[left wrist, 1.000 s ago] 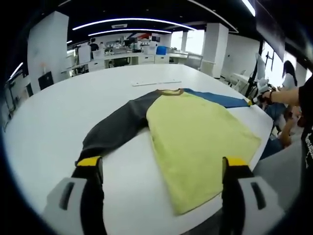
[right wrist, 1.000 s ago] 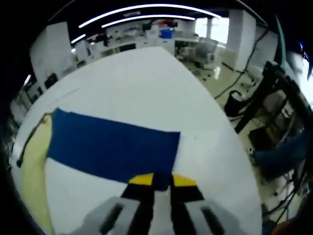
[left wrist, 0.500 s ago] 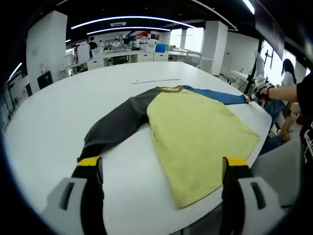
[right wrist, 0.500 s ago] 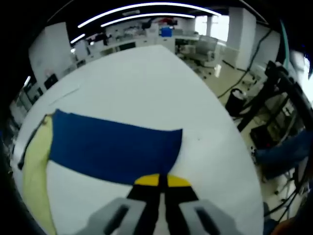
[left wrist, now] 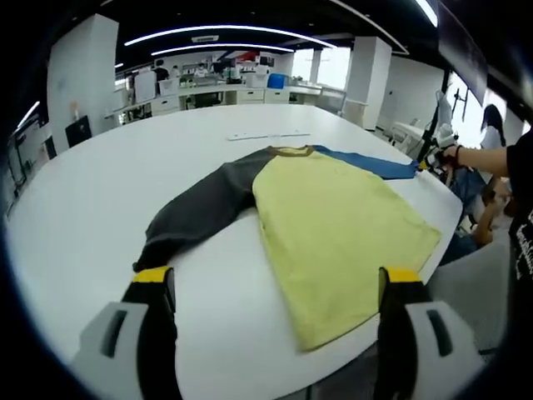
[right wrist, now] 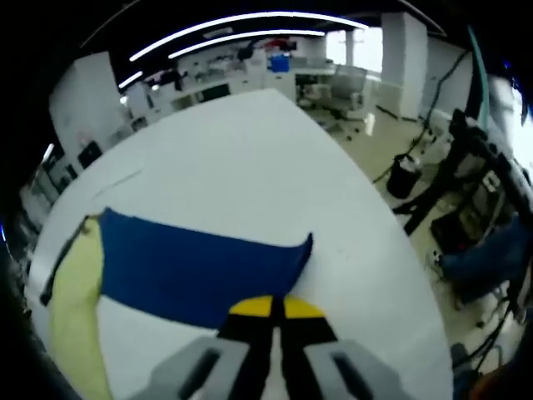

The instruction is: Fold the garment on the visible template until the final outline fits inside the template.

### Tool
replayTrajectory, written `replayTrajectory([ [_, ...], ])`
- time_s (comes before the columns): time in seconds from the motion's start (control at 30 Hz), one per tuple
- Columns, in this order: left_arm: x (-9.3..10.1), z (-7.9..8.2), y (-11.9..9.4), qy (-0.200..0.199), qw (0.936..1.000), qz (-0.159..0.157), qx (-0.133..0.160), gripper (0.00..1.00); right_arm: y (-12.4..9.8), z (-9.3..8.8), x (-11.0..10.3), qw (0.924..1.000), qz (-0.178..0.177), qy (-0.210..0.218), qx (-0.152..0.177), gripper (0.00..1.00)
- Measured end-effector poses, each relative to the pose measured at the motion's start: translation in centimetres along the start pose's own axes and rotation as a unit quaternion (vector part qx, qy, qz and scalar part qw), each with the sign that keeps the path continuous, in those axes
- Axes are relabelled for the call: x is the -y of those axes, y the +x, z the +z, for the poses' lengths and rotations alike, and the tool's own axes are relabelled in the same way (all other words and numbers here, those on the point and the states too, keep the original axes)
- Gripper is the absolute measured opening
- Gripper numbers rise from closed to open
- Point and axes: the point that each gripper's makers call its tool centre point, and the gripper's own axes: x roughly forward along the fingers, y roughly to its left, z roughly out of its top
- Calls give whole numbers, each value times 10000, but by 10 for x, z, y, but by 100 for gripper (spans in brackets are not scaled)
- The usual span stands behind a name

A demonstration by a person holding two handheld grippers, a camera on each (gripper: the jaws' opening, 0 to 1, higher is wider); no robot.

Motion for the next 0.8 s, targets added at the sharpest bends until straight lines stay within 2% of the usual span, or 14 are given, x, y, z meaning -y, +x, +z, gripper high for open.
replayTrajectory([
  [0.23,4,-3,0,-106,9998,-123,-126,98,-2,24,-21,9994,304,-19,191,0],
  [0.43,11,-4,-1,19,9997,-182,-146,99,-12,36,-43,9983,498,-107,296,0],
  [0.5,6,-7,0,21,9996,-214,-192,99,-14,39,-52,9975,600,-105,348,0],
  [0.63,10,1,-1,88,9996,-251,28,99,-17,48,-70,9959,812,-116,390,0],
  [0.8,8,6,-2,31,9997,-229,112,99,-17,54,-88,9940,994,-199,399,0],
])
